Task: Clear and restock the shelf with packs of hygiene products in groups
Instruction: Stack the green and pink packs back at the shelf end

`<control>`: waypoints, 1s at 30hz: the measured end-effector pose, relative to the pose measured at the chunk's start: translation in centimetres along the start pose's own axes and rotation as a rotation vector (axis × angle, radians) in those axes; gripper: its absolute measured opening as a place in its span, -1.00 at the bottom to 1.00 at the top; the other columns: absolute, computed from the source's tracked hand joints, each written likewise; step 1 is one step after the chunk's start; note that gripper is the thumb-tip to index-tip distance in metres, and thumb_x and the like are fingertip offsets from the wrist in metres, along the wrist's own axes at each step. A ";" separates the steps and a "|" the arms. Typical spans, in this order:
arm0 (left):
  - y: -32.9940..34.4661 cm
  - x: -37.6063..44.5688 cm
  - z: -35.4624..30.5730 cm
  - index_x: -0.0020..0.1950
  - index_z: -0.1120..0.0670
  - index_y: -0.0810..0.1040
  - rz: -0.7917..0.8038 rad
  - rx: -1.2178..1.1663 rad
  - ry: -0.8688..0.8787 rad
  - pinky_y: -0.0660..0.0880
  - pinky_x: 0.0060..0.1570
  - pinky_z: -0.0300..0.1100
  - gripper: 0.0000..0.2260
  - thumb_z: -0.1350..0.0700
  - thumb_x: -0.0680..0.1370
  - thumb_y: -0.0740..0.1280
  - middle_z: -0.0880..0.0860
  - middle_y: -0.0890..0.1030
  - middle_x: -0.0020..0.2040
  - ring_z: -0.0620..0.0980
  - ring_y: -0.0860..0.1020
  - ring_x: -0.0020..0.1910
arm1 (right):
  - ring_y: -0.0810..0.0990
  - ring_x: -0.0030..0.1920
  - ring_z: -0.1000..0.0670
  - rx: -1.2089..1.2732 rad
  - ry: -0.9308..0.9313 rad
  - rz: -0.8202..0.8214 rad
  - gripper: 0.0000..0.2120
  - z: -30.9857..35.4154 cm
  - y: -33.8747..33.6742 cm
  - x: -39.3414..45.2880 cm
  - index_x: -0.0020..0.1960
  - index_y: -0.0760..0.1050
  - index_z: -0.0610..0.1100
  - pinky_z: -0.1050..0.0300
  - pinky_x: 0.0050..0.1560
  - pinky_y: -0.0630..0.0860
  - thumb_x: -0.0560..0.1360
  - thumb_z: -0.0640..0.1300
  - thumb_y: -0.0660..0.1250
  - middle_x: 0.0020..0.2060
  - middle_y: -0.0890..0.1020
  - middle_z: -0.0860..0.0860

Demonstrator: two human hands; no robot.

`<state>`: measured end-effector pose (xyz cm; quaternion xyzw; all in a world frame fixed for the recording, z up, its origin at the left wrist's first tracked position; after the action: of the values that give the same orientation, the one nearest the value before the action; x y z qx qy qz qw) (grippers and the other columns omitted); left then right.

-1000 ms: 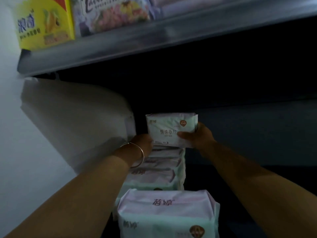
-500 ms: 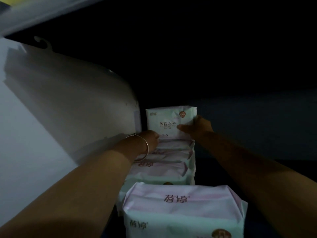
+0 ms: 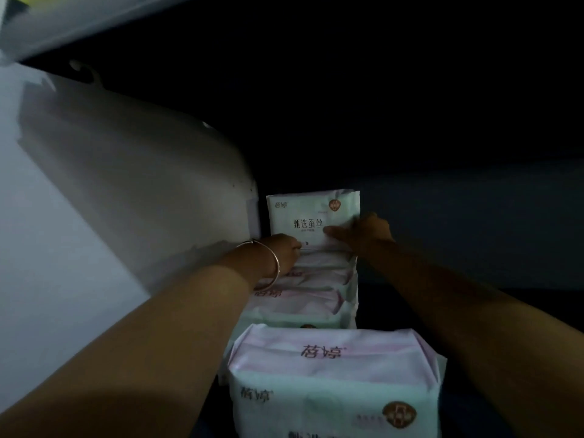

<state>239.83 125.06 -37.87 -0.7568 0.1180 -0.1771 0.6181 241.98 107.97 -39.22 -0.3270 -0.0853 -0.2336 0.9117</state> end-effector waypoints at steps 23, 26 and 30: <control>4.6 -30.3 -11.8 0.33 0.14 0.43 -0.319 -0.087 0.188 0.29 0.30 -0.10 -0.60 -0.02 0.56 0.29 0.14 0.44 0.31 0.13 0.36 0.32 | 0.22 0.44 -0.16 -0.687 -0.469 0.178 -0.48 -4.2 -14.6 -37.1 0.47 0.24 -0.14 -0.06 0.40 0.21 0.56 -0.05 0.24 0.46 0.27 -0.13; 10.0 -34.4 -12.6 0.36 0.10 0.39 -0.154 -0.069 0.140 0.31 0.29 -0.10 -0.52 -0.07 0.51 0.34 0.13 0.42 0.31 0.12 0.35 0.32 | 0.22 0.44 -0.14 -0.696 -0.484 0.271 -0.49 -7.4 -14.4 -43.0 0.45 0.26 -0.14 -0.02 0.38 0.22 0.54 -0.06 0.26 0.46 0.27 -0.12; 17.5 -38.3 -13.1 0.41 0.09 0.33 0.084 -0.092 0.103 0.28 0.34 -0.11 -0.37 -0.10 0.43 0.43 0.13 0.36 0.38 0.11 0.32 0.36 | 0.34 0.34 -0.16 -0.722 -0.369 0.464 -0.52 -13.1 -12.7 -48.0 0.38 0.33 -0.18 0.00 0.29 0.35 0.51 -0.06 0.30 0.35 0.40 -0.15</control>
<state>200.34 124.94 -57.38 -0.7688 0.1891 -0.1841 0.5825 193.83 108.86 -57.05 -0.6699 -0.0840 0.0238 0.7373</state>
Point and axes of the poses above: each hand's wrist, its own x-axis towards the middle knuckle, its own y-axis out of the palm, z = x × y, the point moved 5 cm from there along x, towards the middle knuckle
